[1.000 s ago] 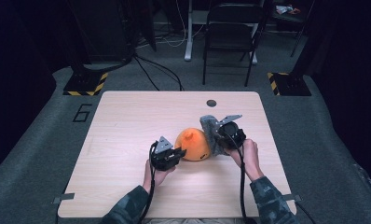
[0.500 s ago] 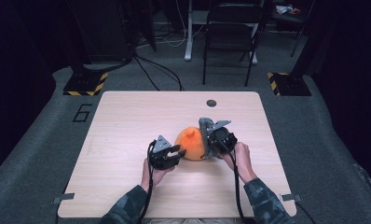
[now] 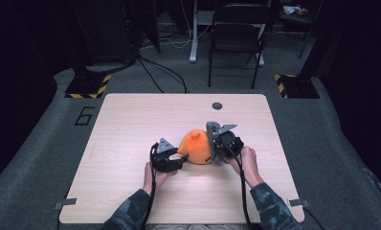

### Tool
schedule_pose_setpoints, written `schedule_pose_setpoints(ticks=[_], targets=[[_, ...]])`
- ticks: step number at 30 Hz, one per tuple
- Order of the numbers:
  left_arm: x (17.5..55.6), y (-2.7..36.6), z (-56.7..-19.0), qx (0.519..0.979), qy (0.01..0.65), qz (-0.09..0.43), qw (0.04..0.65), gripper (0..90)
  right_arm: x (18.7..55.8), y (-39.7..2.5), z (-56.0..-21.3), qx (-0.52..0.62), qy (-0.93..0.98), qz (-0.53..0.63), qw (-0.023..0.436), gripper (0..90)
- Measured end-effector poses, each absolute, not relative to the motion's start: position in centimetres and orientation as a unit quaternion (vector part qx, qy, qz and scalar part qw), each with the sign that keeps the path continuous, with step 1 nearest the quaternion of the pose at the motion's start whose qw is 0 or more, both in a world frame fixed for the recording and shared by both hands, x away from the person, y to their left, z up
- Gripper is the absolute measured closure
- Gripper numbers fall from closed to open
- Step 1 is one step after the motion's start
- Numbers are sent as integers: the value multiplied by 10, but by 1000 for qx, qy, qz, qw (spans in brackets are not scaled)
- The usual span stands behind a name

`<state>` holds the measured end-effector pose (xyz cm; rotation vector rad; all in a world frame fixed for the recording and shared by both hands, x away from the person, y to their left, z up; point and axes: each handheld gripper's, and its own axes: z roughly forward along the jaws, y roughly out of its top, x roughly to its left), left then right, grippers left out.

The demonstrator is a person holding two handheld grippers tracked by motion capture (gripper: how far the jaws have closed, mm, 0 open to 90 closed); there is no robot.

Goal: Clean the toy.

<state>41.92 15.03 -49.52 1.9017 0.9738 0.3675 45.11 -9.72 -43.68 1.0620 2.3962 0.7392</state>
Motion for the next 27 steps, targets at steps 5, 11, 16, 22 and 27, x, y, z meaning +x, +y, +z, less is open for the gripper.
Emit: schedule_pose_setpoints(ticks=[5, 11, 16, 22, 27], targets=[[415, 147, -493, 767, 388, 171, 481, 757, 455, -102, -436, 376, 863, 262, 211, 774], [412, 146, -487, 772, 369, 191, 481, 823, 453, -108, -423, 389, 856, 273, 205, 775], [405, 142, -480, 772, 351, 206, 488, 848, 442, -110, -396, 381, 840, 326, 210, 776], [401, 138, -476, 783, 330, 213, 482, 849, 435, -98, -389, 360, 840, 342, 218, 775], [400, 135, -478, 782, 329, 220, 481, 849, 447, -92, -409, 366, 850, 308, 220, 776]])
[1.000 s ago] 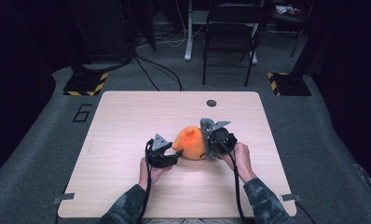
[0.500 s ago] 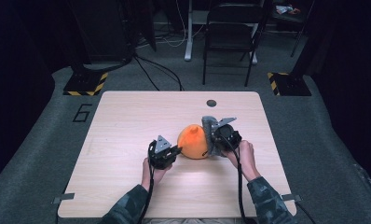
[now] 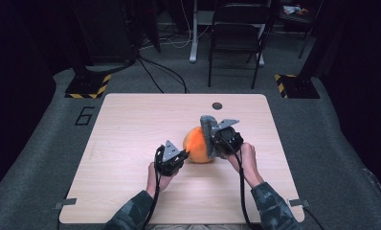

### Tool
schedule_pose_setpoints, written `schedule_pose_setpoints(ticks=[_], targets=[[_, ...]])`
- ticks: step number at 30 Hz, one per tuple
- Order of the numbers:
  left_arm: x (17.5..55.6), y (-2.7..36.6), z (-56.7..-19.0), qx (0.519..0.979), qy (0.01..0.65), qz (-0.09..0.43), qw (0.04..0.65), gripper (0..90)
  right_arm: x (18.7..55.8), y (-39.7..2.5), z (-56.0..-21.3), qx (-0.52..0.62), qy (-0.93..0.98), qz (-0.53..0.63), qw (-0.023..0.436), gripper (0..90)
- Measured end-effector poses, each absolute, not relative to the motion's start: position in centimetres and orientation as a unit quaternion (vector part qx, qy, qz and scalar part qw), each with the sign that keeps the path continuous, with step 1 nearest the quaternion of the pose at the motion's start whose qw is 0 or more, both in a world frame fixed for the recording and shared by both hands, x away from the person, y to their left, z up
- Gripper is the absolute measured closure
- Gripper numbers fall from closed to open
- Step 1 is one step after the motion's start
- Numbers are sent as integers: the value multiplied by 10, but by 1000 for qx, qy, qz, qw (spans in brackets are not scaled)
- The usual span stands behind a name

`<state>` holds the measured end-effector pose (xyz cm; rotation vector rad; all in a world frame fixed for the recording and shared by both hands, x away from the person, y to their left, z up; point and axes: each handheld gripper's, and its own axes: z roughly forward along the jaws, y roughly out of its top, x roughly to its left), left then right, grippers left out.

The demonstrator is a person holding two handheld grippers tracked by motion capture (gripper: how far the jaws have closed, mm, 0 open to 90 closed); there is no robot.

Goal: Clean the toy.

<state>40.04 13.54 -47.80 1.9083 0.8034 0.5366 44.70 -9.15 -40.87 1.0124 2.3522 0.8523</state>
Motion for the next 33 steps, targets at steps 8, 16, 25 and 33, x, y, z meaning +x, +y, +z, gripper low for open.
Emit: schedule_pose_setpoints(ticks=[8, 16, 25, 33], targets=[[401, 134, -479, 782, 329, 218, 483, 849, 466, -111, -443, 413, 850, 269, 186, 777], [400, 133, -480, 779, 324, 223, 489, 848, 477, -117, -470, 442, 858, 215, 151, 776], [402, 136, -476, 774, 320, 235, 494, 853, 474, -125, -453, 444, 853, 223, 158, 777], [400, 127, -470, 778, 295, 249, 496, 854, 452, -117, -394, 403, 840, 305, 194, 777]])
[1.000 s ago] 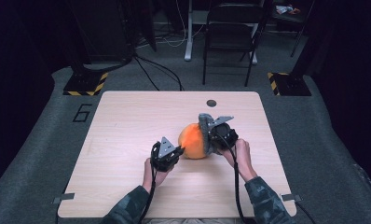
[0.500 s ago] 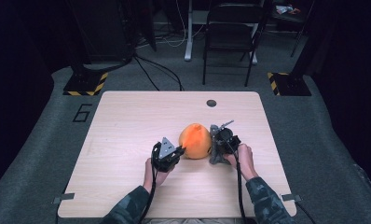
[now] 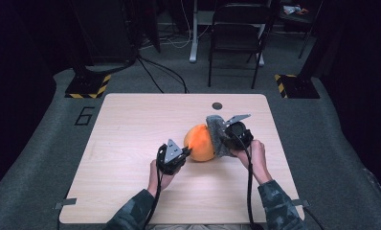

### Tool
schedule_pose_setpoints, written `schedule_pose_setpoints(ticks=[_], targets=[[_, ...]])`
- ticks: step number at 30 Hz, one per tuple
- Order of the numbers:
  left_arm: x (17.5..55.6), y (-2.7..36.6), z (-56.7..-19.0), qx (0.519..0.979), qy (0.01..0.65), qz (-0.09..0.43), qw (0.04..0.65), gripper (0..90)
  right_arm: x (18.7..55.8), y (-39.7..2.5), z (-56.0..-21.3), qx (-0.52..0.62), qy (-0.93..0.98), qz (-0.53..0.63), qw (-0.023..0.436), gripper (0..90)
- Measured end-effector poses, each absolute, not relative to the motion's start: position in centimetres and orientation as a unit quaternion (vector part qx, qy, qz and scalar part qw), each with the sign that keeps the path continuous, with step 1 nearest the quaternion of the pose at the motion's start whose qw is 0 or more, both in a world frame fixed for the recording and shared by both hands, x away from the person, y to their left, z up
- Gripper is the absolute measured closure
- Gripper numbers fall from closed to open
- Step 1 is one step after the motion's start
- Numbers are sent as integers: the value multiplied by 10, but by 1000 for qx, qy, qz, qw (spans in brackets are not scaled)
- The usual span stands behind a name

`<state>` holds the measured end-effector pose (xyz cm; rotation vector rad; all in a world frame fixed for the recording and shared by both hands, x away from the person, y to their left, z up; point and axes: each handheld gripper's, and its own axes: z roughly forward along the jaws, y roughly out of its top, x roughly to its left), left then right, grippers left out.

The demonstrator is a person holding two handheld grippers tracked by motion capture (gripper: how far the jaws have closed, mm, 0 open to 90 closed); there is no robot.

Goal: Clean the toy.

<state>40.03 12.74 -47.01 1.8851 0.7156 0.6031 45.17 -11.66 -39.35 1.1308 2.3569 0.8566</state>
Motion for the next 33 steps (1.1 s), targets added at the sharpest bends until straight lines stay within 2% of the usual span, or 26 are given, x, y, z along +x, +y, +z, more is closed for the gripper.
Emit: schedule_pose_setpoints(ticks=[7, 11, 15, 27, 33], targets=[[398, 117, -468, 789, 265, 262, 488, 853, 425, -86, -367, 332, 858, 333, 207, 777], [397, 113, -468, 793, 253, 264, 487, 853, 417, -67, -369, 312, 869, 323, 206, 777], [397, 113, -469, 797, 254, 263, 481, 853, 426, -59, -382, 318, 875, 294, 216, 778], [400, 117, -471, 793, 262, 255, 487, 852, 450, -92, -398, 380, 848, 236, 284, 780], [401, 119, -471, 790, 268, 250, 491, 850, 447, -100, -387, 381, 846, 280, 247, 780]])
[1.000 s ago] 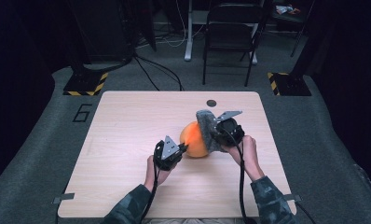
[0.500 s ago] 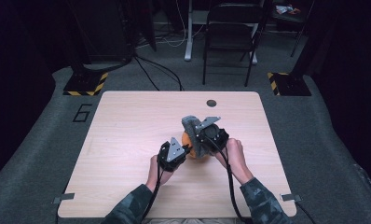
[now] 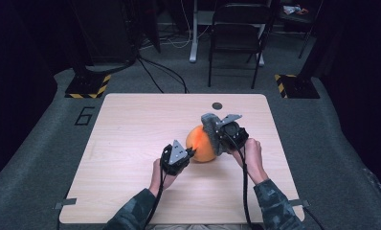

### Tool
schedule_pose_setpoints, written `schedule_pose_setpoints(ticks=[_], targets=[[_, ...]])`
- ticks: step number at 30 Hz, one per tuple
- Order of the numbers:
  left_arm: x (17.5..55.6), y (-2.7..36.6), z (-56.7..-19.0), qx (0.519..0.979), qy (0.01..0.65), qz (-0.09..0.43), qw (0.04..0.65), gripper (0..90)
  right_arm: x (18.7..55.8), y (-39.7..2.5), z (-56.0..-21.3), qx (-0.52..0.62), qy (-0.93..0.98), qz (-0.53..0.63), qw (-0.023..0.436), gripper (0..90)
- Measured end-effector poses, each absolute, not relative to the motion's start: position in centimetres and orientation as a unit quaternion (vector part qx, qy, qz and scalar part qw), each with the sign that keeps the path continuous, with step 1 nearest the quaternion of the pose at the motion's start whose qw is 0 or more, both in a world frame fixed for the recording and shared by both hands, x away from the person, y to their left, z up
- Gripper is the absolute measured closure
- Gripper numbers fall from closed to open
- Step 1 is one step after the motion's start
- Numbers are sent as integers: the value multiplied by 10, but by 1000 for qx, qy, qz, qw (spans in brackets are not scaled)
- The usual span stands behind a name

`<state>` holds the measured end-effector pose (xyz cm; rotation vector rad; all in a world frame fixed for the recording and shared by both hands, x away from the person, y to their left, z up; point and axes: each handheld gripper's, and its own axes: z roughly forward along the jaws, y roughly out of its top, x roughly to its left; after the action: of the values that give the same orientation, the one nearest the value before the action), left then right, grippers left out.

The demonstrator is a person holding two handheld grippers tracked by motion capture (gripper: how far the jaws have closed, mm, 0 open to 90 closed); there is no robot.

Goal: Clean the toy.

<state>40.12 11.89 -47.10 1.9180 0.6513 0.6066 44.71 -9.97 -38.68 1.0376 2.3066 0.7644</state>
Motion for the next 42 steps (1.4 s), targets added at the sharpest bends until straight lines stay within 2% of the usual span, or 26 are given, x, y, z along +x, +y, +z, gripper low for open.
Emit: schedule_pose_setpoints(ticks=[4, 7, 11, 13, 18, 28, 42], targets=[[401, 118, -471, 792, 264, 248, 491, 848, 434, -87, -373, 343, 853, 333, 211, 779], [400, 117, -471, 793, 262, 247, 491, 846, 425, -70, -374, 315, 867, 339, 186, 778], [399, 116, -472, 794, 260, 246, 491, 846, 431, -62, -389, 314, 874, 313, 200, 779], [400, 116, -472, 793, 262, 246, 491, 846, 439, -70, -394, 334, 866, 320, 192, 779], [402, 118, -472, 792, 265, 248, 492, 846, 448, -91, -395, 363, 849, 317, 216, 778], [406, 124, -473, 785, 282, 240, 497, 846, 446, -113, -389, 392, 829, 347, 194, 774], [408, 127, -473, 782, 289, 233, 500, 844, 455, -168, -400, 466, 798, 321, 208, 764]])
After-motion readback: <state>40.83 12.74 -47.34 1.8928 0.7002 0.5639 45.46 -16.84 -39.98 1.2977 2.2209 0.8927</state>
